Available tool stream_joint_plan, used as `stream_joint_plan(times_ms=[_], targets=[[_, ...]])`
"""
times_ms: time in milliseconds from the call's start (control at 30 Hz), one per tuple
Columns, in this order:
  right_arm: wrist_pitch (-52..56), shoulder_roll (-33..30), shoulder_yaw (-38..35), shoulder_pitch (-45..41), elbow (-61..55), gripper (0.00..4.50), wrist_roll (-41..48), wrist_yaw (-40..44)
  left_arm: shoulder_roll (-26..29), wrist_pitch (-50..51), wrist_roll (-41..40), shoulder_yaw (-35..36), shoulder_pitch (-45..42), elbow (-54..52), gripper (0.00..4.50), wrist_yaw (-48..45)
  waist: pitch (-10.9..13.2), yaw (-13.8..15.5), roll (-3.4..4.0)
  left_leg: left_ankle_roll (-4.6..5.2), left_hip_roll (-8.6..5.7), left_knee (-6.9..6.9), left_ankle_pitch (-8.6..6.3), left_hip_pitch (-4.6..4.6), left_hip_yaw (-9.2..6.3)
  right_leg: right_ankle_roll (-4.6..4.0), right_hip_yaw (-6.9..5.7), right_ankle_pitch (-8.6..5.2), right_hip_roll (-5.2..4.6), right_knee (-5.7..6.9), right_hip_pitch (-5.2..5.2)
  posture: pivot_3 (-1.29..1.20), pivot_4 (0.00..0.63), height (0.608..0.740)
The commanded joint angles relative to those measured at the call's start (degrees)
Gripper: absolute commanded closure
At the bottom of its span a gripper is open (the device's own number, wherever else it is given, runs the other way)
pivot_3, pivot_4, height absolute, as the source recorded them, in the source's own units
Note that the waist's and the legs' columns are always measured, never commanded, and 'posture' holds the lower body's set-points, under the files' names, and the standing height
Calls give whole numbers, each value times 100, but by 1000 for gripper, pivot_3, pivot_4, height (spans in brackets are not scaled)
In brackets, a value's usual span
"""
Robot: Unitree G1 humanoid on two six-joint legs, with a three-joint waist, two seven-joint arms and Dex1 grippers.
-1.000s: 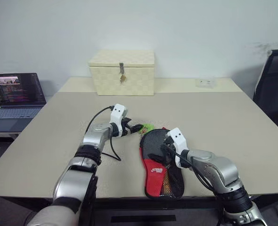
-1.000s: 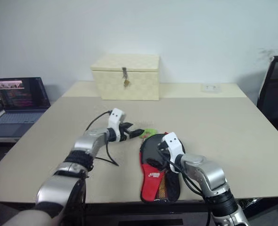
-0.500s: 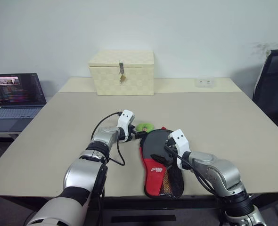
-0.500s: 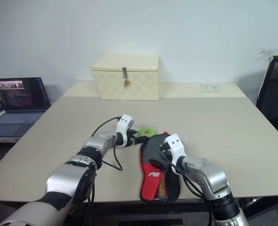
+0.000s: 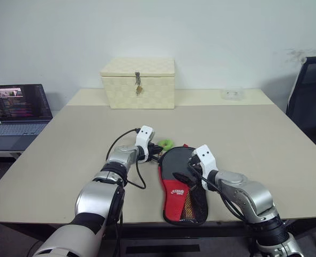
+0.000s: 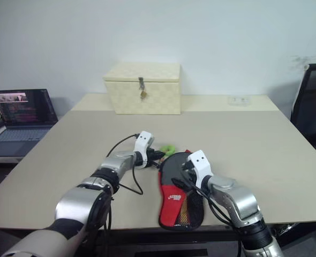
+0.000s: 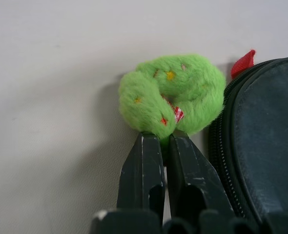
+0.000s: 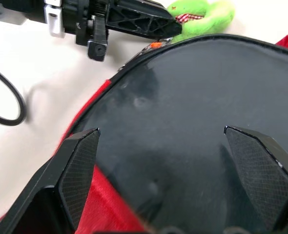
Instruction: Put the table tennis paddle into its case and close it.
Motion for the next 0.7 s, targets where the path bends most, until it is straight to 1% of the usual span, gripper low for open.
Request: stream_joint_plan(times_ms=[33,133,233,367,500,700], targets=[[-211,14,206,-22,280,0,-186,128,34,-86,106,35,-41,-3,4483,159,-2,-1,-2,0,1,0,0,1,1,0,1,0,1,0,1,0,150,740],[-195,-32,268,63,507,0,-273,219,26,-163,218,-2,-88,30,4483,369,-6,-4,-5,0,2,0,0,8,0,0,5,0,1,2,5,0,150,740],[24,67,37,93,693,0,-159,178,-6,-300,398,-94,-182,76,4483,559,-15,-4,-10,0,2,0,0,20,0,0,5,0,2,3,15,0,150,740],[142,61,27,110,739,0,-199,198,-87,-602,770,-309,-332,155,4483,866,-24,2,-20,-2,2,2,2,28,-1,0,1,0,2,3,28,0,150,740],[336,-74,188,422,484,0,-237,246,-387,-1065,942,-349,-600,210,4483,1062,-29,25,-29,-2,3,2,1,30,-4,0,-2,0,1,1,34,0,150,740],[617,-326,313,890,-22,0,-206,305,-750,-1335,1410,-606,-946,309,4483,1481,-43,34,-46,-1,-5,0,1,32,-10,3,-9,-2,-5,-15,51,0,150,740]])
